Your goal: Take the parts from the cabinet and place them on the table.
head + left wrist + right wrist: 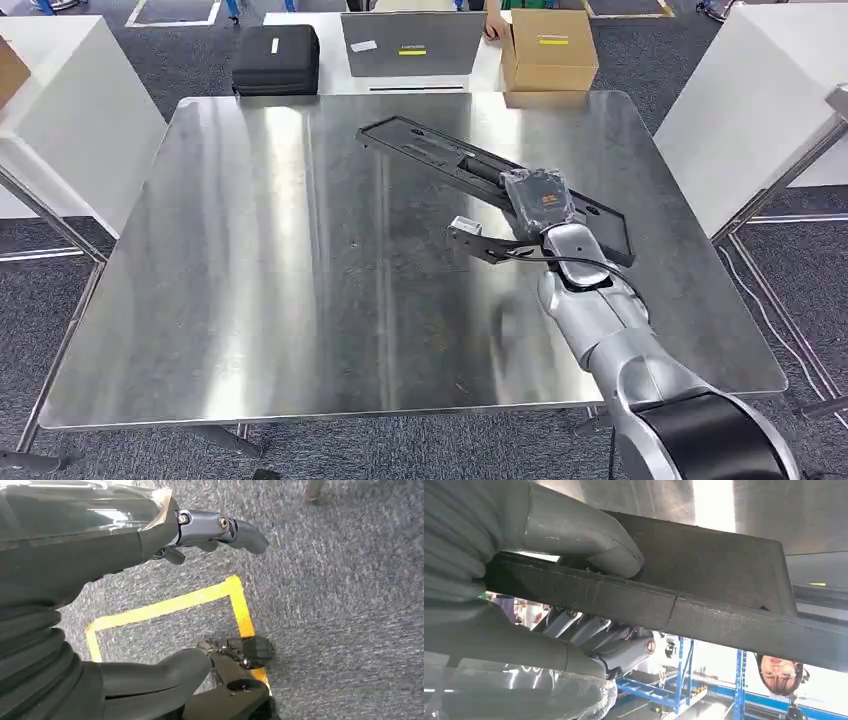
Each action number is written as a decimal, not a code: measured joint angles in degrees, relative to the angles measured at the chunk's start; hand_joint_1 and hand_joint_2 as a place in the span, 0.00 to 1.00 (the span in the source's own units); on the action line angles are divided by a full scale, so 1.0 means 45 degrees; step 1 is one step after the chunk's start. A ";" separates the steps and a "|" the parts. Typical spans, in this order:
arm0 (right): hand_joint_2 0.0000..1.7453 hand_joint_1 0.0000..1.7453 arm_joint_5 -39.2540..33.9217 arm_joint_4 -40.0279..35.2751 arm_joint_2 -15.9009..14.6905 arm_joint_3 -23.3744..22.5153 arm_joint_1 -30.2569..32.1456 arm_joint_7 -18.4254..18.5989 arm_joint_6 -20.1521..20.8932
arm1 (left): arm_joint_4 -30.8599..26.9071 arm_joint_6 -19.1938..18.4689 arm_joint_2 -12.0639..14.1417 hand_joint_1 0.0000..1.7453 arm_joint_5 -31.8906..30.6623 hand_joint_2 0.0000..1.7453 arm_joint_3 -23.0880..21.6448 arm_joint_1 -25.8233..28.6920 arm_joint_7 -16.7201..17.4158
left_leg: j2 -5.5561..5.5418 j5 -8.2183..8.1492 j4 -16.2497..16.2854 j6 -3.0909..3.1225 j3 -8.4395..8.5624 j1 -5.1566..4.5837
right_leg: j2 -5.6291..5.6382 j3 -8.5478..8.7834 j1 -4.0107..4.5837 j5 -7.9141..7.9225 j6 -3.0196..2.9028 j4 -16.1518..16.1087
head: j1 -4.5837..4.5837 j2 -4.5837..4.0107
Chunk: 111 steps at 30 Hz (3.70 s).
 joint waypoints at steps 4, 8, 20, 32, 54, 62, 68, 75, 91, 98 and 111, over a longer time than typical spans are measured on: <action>1.00 1.00 0.0015 0.0029 -0.0015 0.0000 0.0001 0.0053 -0.0019 | 0.0000 0.0655 -0.0019 0.00 -0.0131 1.00 -0.0005 -0.0001 -0.0272 | 0.0010 0.0009 0.0001 0.0017 0.0001 0.0002 | 0.0000 -0.0008 0.0002 0.0012 0.0027 -0.0003 | -0.0005 0.0000; 1.00 1.00 0.0122 0.0063 -0.0044 0.0010 0.0008 0.0063 -0.0058 | 0.0000 0.1229 -0.0053 0.00 -0.0214 1.00 -0.0015 0.0001 -0.0758 | 0.0020 0.0017 0.0000 0.0024 0.0002 0.0026 | 0.0002 -0.0023 0.0020 0.0024 0.0046 0.0002 | -0.0010 0.0000; 1.00 1.00 0.1351 0.0092 -0.0486 0.0277 0.0288 0.0559 -0.0947 | 0.0000 0.2759 -0.0272 0.00 -0.0403 1.00 -0.0024 -0.0002 -0.2327 | 0.0029 0.0020 0.0000 0.0024 0.0001 0.0054 | 0.0004 -0.0044 0.0055 0.0022 0.0045 0.0035 | -0.0005 0.0000; 1.00 0.00 0.1753 0.0087 -0.0767 0.0529 0.0452 0.0593 -0.1137 | 0.0000 0.2996 -0.0432 0.00 -0.0403 1.00 -0.0029 -0.0009 -0.2637 | 0.0032 0.0021 0.0000 0.0025 0.0001 0.0050 | 0.0005 -0.0040 0.0053 0.0023 0.0045 0.0035 | -0.0005 0.0000; 1.00 0.00 0.1593 -0.0267 -0.1122 0.0389 0.0220 0.0597 -0.0699 | 0.0000 0.2136 -0.0389 0.00 -0.0053 0.00 0.0029 -0.0028 -0.1884 | 0.0034 0.0022 0.0000 0.0025 0.0004 0.0051 | 0.0005 -0.0037 0.0054 0.0023 0.0045 0.0036 | 0.0000 0.0000; 1.00 0.00 -0.1396 -0.0593 -0.1263 -0.0647 -0.0619 -0.0783 0.3049 | 0.0000 0.1826 -0.0340 0.00 0.0093 0.00 0.0122 -0.0027 -0.1811 | 0.0034 0.0025 0.0000 0.0028 0.0004 0.0049 | 0.0004 -0.0037 0.0054 0.0025 0.0046 0.0039 | -0.0005 0.0000; 1.00 0.00 -0.3703 -0.0967 -0.1418 -0.1761 -0.2102 -0.1045 0.5514 | 0.0000 0.1797 -0.0282 0.00 0.0165 0.00 0.0233 0.0002 -0.1714 | 0.0037 0.0037 0.0001 0.0042 -0.0006 0.0041 | 0.0002 -0.0044 0.0051 0.0034 0.0056 0.0046 | -0.0005 0.0000; 1.00 0.00 -0.4644 -0.0947 -0.1472 -0.2550 -0.3940 -0.0470 0.6883 | 0.0005 0.1811 -0.0253 0.00 0.0277 0.00 0.0408 0.0029 -0.1680 | 0.0036 0.0037 0.0001 0.0041 -0.0002 0.0046 | -0.0001 -0.0042 0.0053 0.0032 0.0055 0.0046 | -0.0005 0.0000; 0.00 0.00 -0.4041 -0.0155 -0.1671 -0.2637 -0.7829 0.1676 0.7878 | 0.0005 0.1724 -0.0262 0.00 0.0408 0.00 0.0680 0.0200 -0.1607 | 0.0035 0.0037 0.0002 0.0041 -0.0002 0.0043 | -0.0001 -0.0045 0.0052 0.0032 0.0055 0.0051 | 0.0000 0.0000; 0.00 0.00 -0.2798 -0.1649 -0.2517 -0.1208 -0.8457 0.1904 0.7714 | 0.0024 0.1865 -0.0374 0.00 0.0778 0.00 0.0933 0.0344 -0.1617 | 0.0017 0.0037 0.0012 0.0041 0.0010 0.0044 | -0.0013 -0.0050 0.0051 0.0032 0.0056 0.0046 | -0.0005 0.0000; 1.00 0.00 -0.9143 -0.9084 -1.1747 0.1117 -0.7590 0.1870 0.6240 | 0.0044 0.2068 -0.0500 0.00 0.1238 0.00 0.1738 0.0594 -0.1991 | -0.0142 -0.0067 0.0079 0.0138 0.0024 0.0033 | -0.0165 -0.0095 0.0012 -0.0059 0.0196 -0.0013 | -0.0044 0.0000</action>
